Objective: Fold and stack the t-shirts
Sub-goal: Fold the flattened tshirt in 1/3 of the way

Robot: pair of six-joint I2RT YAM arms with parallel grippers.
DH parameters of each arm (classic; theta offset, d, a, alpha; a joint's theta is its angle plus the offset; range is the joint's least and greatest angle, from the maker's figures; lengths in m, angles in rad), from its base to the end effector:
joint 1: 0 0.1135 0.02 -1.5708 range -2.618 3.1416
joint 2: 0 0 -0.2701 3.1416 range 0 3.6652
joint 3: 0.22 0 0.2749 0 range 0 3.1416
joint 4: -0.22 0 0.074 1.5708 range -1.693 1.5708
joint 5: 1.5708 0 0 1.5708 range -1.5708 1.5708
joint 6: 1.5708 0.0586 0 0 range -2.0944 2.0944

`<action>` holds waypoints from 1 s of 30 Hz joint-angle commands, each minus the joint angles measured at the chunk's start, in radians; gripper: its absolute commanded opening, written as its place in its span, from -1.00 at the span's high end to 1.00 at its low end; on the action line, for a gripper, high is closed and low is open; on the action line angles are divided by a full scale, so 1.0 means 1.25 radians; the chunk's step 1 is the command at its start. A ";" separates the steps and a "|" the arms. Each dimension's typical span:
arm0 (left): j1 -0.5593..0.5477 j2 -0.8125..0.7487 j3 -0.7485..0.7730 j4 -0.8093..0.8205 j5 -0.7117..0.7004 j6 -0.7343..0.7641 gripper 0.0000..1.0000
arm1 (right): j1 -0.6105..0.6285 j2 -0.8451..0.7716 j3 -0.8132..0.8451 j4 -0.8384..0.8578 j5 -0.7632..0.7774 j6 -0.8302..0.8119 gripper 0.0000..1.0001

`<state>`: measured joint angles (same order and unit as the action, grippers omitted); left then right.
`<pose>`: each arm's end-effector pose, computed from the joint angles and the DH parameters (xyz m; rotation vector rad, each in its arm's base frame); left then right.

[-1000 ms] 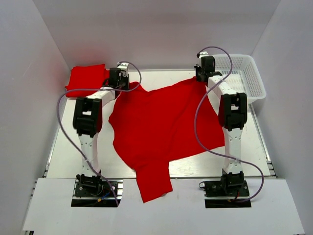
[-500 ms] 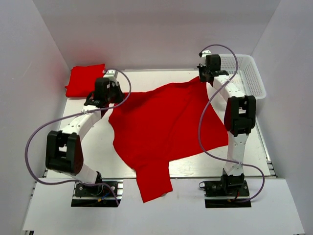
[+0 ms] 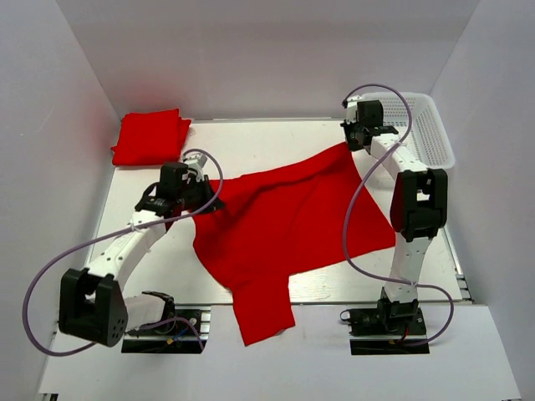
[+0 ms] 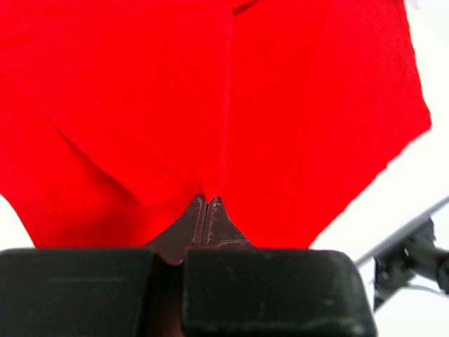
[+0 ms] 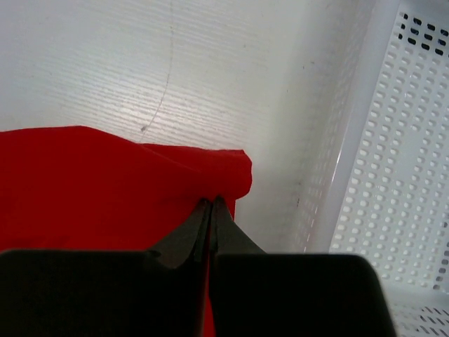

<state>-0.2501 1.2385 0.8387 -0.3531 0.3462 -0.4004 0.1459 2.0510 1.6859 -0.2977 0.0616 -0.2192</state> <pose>0.2824 -0.0927 0.2314 0.0012 2.3816 -0.7223 0.5162 0.0722 0.2318 -0.3725 2.2030 -0.1087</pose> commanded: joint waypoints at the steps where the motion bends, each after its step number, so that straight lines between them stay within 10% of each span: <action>1: -0.015 -0.070 -0.005 -0.094 0.042 -0.015 1.00 | -0.011 -0.070 -0.020 -0.008 0.015 -0.031 1.00; 15: -0.037 -0.173 -0.039 -0.282 0.074 -0.023 1.00 | -0.020 -0.124 -0.064 -0.082 0.027 -0.055 1.00; 25: -0.054 -0.181 -0.164 -0.189 0.208 -0.054 1.00 | -0.021 -0.112 -0.098 -0.094 0.053 -0.043 1.00; 29: -0.071 -0.173 -0.164 -0.213 0.270 -0.022 0.11 | -0.020 -0.113 -0.107 -0.102 0.071 -0.036 0.73; 30: -0.071 -0.173 -0.153 -0.230 0.284 -0.010 -0.36 | -0.019 -0.113 -0.113 -0.108 0.071 -0.037 0.61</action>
<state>-0.3298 1.0325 0.6289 -0.6277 0.6041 -0.4355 0.1261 1.9434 1.5536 -0.4213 0.1257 -0.2653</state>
